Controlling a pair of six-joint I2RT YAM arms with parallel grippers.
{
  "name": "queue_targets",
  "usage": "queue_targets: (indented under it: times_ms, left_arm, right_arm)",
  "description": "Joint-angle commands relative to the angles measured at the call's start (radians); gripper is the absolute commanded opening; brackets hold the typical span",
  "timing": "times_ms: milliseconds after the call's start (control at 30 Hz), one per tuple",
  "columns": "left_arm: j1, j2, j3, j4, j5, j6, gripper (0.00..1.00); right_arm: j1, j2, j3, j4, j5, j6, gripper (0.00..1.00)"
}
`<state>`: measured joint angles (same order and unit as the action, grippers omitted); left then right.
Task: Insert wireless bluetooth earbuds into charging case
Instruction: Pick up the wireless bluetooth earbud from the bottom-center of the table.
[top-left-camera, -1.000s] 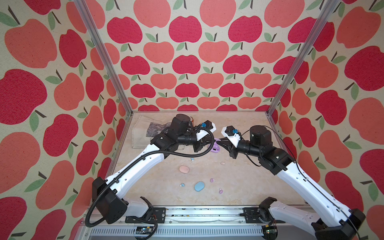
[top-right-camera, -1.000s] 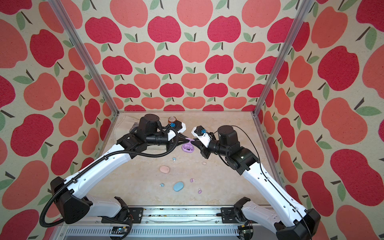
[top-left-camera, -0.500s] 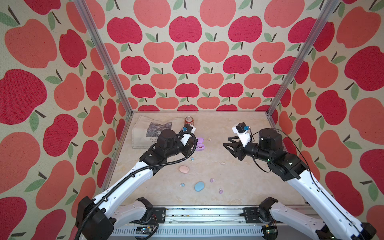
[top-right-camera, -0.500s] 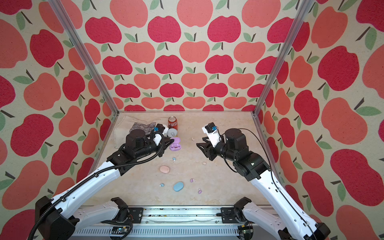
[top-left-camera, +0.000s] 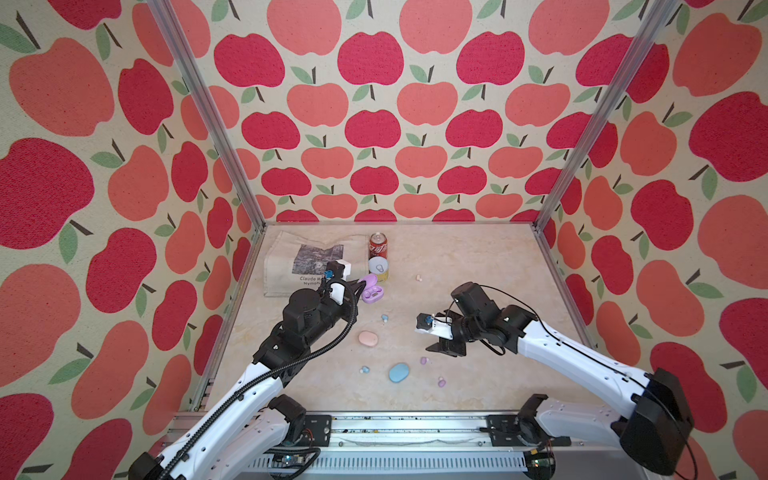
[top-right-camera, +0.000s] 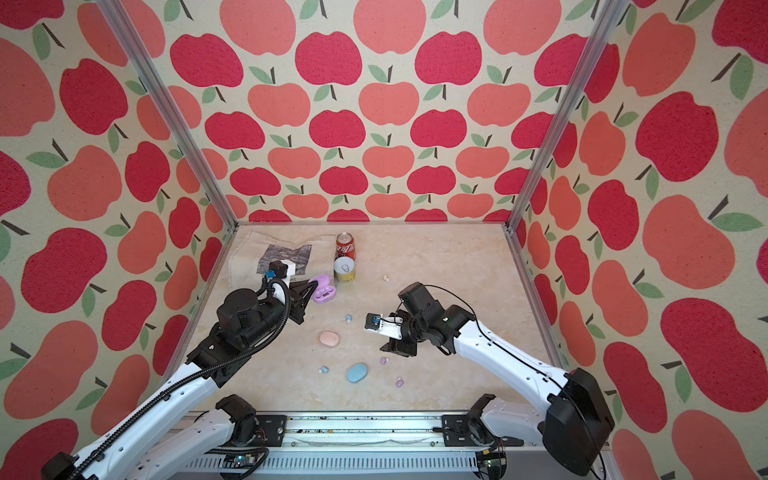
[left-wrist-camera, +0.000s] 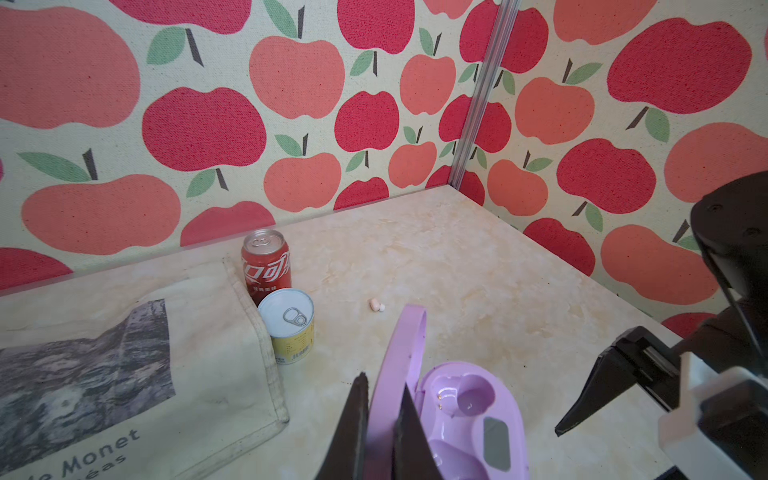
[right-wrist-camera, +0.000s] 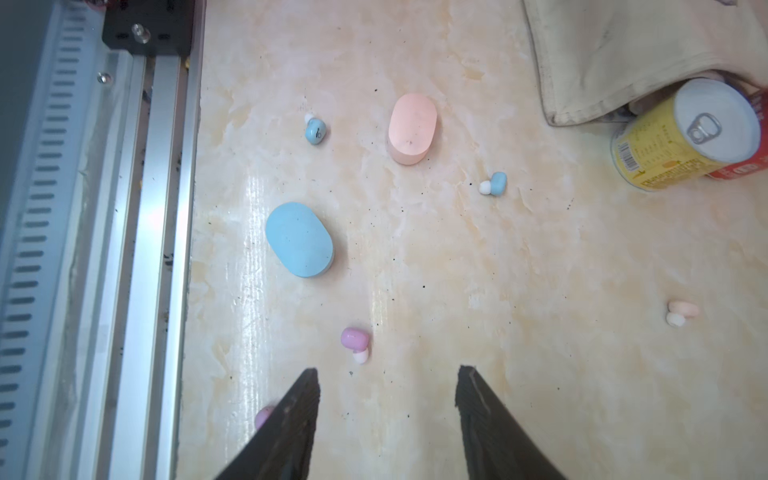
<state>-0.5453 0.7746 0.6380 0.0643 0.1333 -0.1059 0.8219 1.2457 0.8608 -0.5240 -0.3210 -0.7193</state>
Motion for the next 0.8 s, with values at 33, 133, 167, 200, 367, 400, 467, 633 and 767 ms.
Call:
queue_targets:
  times_ms: [33, 133, 167, 200, 367, 400, 467, 633, 767]
  left_arm:
    - [0.012, -0.041, -0.036, 0.027, -0.058, 0.021, 0.00]
    - [0.021, -0.049, -0.050, 0.026, -0.055, 0.023, 0.00]
    - [0.023, -0.048, -0.052, 0.027, -0.055, 0.024, 0.00]
    - [0.028, -0.046, -0.055, 0.030, -0.054, 0.023, 0.00]
    - [0.046, -0.030, -0.060, 0.044, -0.033, 0.017, 0.00]
    - [0.051, -0.025, -0.060, 0.049, -0.029, 0.013, 0.00]
    - [0.055, -0.017, -0.059, 0.055, -0.019, 0.011, 0.00]
    - [0.064, -0.006, -0.055, 0.062, -0.011, 0.009, 0.00]
    - [0.073, 0.001, -0.054, 0.065, 0.000, 0.008, 0.00]
  right_arm:
    - [0.020, 0.114, -0.014, 0.060, 0.022, -0.277, 0.56]
    - [0.032, 0.197, 0.001, 0.051, 0.033, -0.301, 0.52]
    - [0.034, 0.218, 0.010, 0.037, 0.036, -0.304, 0.50]
    - [0.036, 0.244, 0.024, 0.021, 0.043, -0.302, 0.48]
    - [0.038, 0.320, 0.061, -0.033, 0.038, -0.301, 0.43]
    - [0.039, 0.325, 0.058, -0.024, 0.030, -0.301, 0.44]
    - [0.043, 0.338, 0.062, -0.025, 0.028, -0.303, 0.45]
    - [0.048, 0.354, 0.051, -0.027, 0.032, -0.315, 0.51]
    - [0.048, 0.357, 0.037, -0.018, 0.029, -0.315, 0.51]
